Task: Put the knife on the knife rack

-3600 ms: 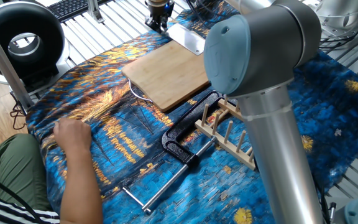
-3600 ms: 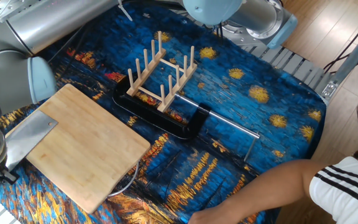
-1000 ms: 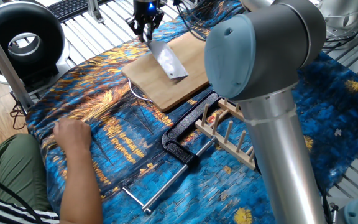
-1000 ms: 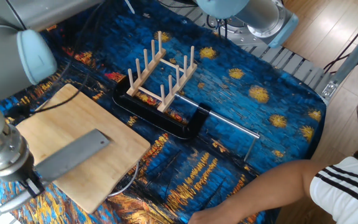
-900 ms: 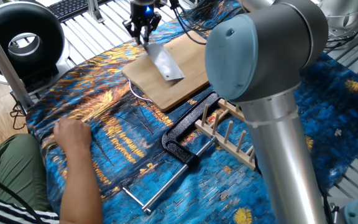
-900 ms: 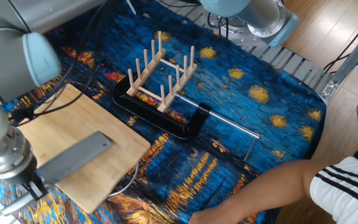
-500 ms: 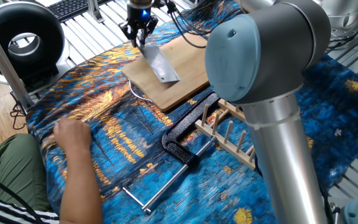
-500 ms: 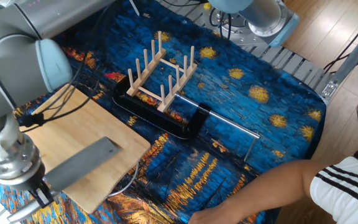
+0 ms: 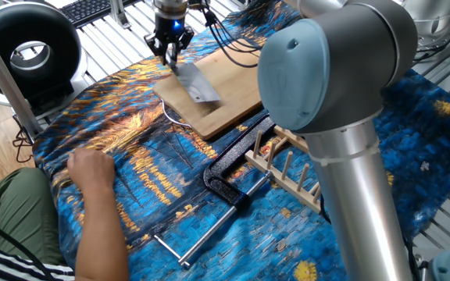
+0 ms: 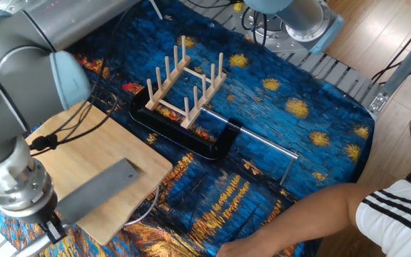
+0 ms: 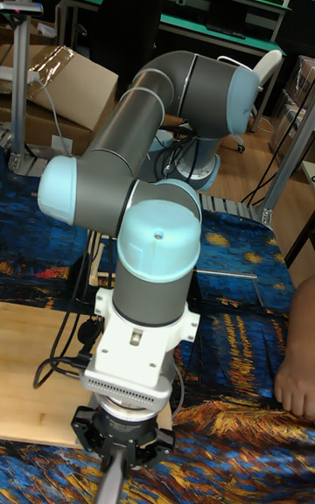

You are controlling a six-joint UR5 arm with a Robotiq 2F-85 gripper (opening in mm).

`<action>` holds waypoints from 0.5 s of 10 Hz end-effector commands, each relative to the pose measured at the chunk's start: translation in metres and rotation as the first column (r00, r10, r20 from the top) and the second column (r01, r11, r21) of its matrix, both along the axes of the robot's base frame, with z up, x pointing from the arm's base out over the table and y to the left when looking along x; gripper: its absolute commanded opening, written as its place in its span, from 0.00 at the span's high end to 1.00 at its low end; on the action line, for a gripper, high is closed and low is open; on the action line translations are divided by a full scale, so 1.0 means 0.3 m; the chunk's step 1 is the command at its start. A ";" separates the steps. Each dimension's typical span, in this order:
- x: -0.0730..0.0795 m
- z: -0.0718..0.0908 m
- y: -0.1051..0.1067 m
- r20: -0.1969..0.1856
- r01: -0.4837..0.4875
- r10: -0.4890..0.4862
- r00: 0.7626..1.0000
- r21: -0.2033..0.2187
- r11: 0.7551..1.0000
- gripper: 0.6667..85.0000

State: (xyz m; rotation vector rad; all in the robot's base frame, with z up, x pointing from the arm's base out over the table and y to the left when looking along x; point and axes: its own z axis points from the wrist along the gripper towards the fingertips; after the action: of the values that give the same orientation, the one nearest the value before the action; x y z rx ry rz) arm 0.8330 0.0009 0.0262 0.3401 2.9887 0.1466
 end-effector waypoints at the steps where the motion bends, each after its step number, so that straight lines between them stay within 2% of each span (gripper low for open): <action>1: 0.004 -0.023 0.021 0.011 0.023 -0.023 1.000 0.011 1.000 0.87; 3: 0.005 -0.034 0.034 0.020 0.027 -0.027 0.999 0.012 1.000 0.85; 5: 0.016 -0.035 0.039 0.034 -0.008 0.008 0.999 0.015 1.000 0.65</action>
State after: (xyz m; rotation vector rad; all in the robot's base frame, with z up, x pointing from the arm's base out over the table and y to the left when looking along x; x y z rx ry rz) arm 0.8351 0.0084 0.0168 0.3446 2.9684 0.1498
